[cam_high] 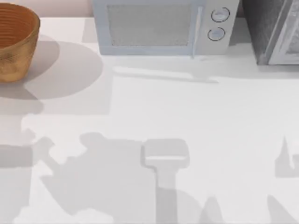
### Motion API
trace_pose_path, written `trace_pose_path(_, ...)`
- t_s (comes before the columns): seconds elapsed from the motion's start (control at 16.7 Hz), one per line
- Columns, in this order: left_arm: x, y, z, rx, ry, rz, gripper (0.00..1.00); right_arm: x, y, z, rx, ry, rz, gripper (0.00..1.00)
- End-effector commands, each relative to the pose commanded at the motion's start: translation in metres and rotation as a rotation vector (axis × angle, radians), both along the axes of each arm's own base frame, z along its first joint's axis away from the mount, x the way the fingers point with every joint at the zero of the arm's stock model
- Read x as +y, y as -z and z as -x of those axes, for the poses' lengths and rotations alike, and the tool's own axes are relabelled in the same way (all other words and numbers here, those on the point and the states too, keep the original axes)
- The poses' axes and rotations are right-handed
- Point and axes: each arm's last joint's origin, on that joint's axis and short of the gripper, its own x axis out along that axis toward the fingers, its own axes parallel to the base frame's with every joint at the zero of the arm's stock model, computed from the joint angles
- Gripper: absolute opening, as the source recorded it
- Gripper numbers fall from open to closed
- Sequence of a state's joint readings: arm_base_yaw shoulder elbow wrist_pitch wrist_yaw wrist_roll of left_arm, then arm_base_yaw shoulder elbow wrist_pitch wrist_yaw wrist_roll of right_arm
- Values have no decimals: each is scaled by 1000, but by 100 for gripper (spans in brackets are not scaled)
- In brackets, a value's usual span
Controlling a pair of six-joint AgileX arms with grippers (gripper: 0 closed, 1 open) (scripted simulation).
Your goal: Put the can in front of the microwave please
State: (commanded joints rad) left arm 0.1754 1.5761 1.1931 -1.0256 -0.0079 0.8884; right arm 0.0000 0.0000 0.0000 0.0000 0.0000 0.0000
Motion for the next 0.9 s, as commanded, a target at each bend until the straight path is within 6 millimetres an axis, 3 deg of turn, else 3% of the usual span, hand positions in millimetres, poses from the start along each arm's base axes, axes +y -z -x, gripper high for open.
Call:
trace_pose_path(0.3, 14, 13, -31, 152, 90, 27, 100, 0, 0, 0, 0, 0, 0, 100)
trace_pose_path(0.66, 13, 14, -33, 158, 98, 28, 100, 0, 0, 0, 0, 0, 0, 100)
trace_pose_path(0.9, 14, 43, -35, 153, 95, 27, 100, 0, 0, 0, 0, 0, 0, 100)
